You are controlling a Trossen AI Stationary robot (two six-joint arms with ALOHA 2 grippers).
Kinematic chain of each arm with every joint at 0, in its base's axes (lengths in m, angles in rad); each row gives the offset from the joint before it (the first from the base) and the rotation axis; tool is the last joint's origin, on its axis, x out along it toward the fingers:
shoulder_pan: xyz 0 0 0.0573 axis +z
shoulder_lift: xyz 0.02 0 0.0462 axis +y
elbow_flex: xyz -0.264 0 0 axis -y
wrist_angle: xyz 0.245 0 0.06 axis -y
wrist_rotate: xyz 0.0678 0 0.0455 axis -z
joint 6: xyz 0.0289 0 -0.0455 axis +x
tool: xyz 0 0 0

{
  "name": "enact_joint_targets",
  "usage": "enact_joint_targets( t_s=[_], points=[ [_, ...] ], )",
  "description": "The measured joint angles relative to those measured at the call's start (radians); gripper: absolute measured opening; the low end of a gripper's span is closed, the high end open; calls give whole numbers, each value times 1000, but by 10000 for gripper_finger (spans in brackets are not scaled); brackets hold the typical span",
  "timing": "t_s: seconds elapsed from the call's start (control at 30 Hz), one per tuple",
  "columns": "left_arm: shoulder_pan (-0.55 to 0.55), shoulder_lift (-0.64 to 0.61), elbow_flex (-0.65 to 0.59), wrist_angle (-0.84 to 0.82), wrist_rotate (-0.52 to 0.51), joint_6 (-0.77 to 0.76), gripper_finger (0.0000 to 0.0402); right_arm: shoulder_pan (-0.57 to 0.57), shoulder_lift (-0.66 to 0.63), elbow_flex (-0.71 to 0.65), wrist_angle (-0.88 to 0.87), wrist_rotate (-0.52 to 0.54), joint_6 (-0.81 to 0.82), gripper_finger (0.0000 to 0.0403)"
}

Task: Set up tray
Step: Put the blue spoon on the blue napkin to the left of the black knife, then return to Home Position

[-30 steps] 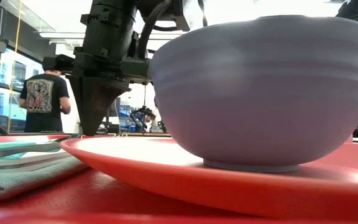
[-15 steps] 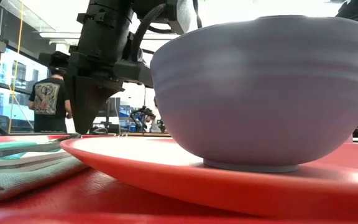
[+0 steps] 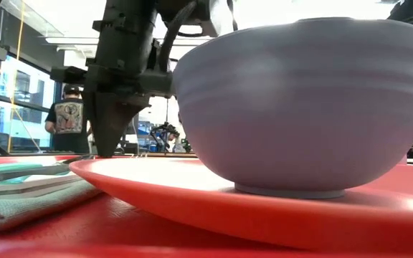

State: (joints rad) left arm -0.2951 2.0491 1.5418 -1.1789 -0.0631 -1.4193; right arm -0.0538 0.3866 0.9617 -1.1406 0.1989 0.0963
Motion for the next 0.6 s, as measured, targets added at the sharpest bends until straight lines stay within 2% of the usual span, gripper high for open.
enact_joint_targets(
  t_s=[0.43, 0.6],
  points=[
    [0, 2, -28, 12, 1, -2, 8, 0, 0, 0, 0, 0, 8, 0],
    [0, -16, 8, 37, -24, 17, 8, 0, 0, 0, 0, 9, 8, 0]
  ],
)
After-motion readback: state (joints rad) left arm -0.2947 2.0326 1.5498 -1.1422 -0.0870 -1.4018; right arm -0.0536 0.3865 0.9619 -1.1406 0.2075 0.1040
